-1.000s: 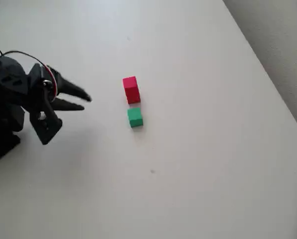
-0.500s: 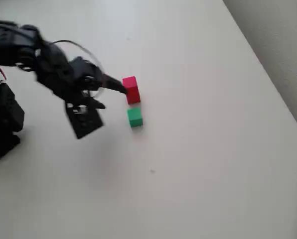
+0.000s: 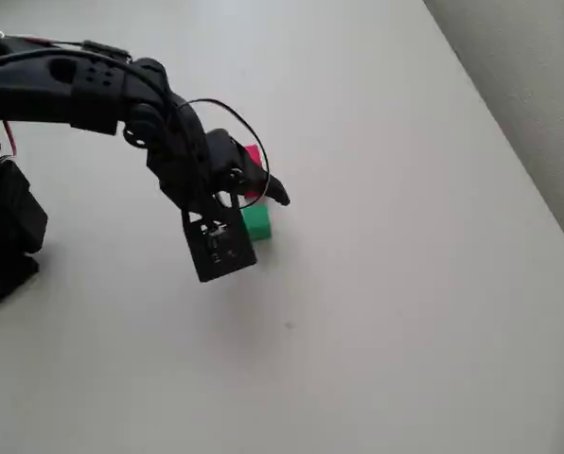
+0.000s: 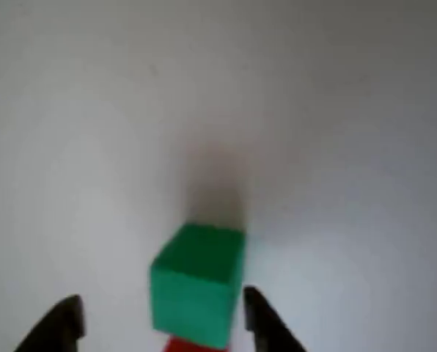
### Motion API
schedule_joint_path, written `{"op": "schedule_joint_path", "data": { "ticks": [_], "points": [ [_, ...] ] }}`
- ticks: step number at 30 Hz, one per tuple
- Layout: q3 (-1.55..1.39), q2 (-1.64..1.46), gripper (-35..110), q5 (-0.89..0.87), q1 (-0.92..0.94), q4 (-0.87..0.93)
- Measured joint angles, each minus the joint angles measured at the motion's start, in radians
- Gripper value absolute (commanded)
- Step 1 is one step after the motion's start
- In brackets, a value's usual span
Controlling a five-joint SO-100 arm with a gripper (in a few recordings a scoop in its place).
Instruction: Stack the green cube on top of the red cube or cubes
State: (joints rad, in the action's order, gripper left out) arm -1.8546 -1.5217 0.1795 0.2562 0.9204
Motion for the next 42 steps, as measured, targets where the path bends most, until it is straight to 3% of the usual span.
{"op": "schedule_joint_path", "data": {
  "ticks": [13,29,42],
  "points": [
    [0.048,0.058,2,0.003,0.000,0.015],
    [0.256,-0.014,1,0.006,-0.025,0.265],
    [0.374,-0.058,1,-0.029,-0.153,0.413]
  ]
}}
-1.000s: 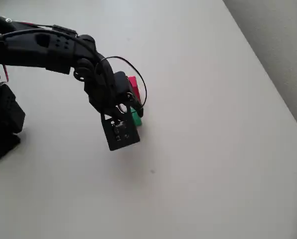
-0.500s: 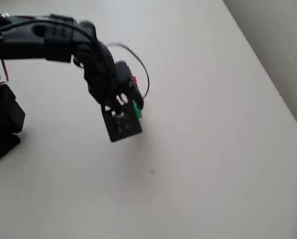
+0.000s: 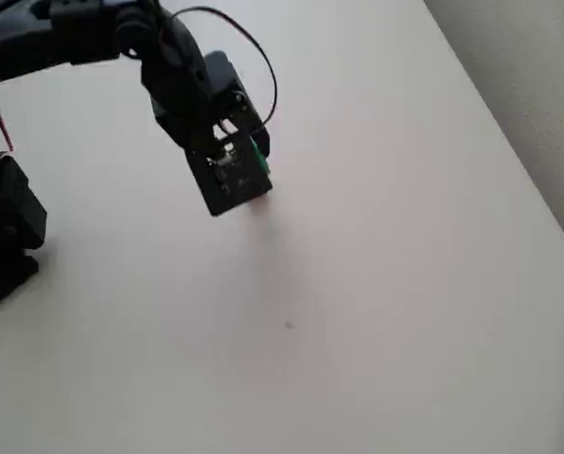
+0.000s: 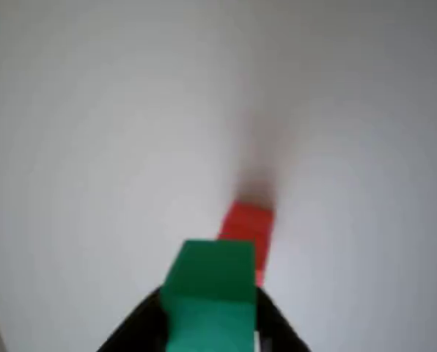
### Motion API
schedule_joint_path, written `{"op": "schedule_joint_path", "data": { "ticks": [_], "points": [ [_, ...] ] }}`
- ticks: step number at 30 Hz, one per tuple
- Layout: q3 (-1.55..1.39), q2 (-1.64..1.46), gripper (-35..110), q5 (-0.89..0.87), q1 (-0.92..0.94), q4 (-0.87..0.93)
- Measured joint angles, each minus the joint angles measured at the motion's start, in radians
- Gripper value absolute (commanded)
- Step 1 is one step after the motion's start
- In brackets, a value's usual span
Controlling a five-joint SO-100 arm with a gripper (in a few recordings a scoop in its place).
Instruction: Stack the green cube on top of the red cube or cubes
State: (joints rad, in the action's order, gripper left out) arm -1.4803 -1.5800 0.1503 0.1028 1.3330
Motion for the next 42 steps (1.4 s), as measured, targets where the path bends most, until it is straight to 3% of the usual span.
{"op": "schedule_joint_path", "data": {
  "ticks": [23,42],
  "points": [
    [0.006,0.052,1,-0.029,-0.071,0.003],
    [0.025,0.080,27,-0.021,-0.072,0.003]
  ]
}}
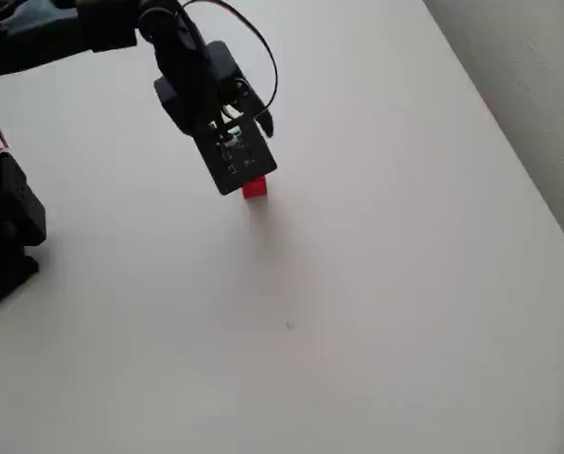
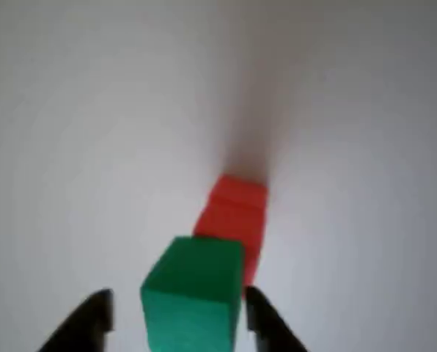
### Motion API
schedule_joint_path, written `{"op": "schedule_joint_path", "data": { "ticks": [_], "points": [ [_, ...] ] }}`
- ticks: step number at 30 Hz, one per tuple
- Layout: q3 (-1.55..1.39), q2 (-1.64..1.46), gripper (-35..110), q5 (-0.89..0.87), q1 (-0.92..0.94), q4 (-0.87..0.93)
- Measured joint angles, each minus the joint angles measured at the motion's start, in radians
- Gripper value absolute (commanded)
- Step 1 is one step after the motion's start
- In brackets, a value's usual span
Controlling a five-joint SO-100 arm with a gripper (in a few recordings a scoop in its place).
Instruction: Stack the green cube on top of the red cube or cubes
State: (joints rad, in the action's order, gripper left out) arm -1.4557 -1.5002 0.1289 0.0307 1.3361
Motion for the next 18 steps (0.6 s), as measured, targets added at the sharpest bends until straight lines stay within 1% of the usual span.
{"op": "schedule_joint_path", "data": {
  "ticks": [12,13,17,18],
  "points": [
    [0.000,-0.034,26,0.014,0.002,0.043],
    [-0.002,-0.081,26,0.014,0.002,0.075],
    [0.011,-0.232,26,0.014,0.014,0.104],
    [0.006,-0.291,25,0.014,0.014,0.146]
  ]
}}
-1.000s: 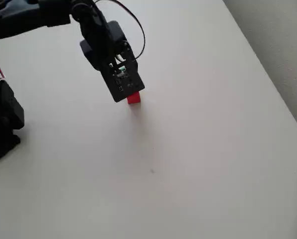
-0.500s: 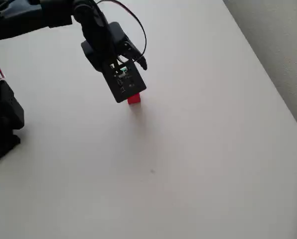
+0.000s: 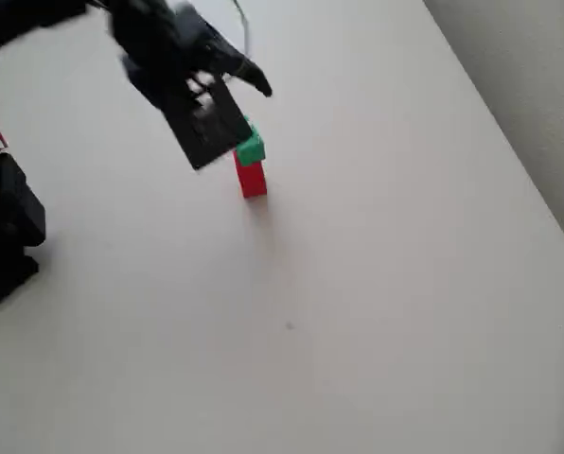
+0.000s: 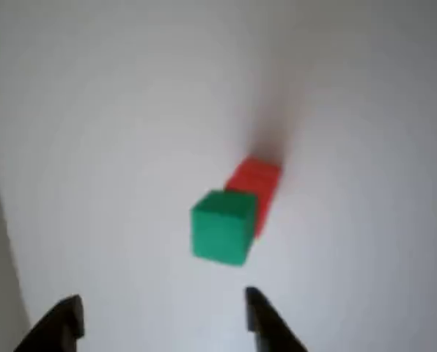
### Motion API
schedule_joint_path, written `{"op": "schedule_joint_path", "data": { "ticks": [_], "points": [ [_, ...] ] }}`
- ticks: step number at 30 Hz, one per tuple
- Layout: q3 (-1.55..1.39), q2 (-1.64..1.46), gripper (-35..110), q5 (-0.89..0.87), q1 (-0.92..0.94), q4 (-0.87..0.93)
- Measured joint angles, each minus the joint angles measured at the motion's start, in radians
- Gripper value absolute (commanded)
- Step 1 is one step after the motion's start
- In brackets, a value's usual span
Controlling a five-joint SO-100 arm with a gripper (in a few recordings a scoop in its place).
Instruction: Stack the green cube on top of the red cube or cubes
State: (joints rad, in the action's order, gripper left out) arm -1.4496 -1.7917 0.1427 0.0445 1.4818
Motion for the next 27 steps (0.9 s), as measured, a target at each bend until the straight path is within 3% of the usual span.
{"op": "schedule_joint_path", "data": {
  "ticks": [5,11,17,27],
  "points": [
    [0.005,-0.278,18,0.002,-0.011,0.061],
    [-0.107,-0.695,-1,0.002,-0.021,0.094],
    [-0.518,-1.193,-2,0.000,-0.041,-0.002],
    [-1.037,-1.316,-2,0.002,0.032,-0.167]
  ]
}}
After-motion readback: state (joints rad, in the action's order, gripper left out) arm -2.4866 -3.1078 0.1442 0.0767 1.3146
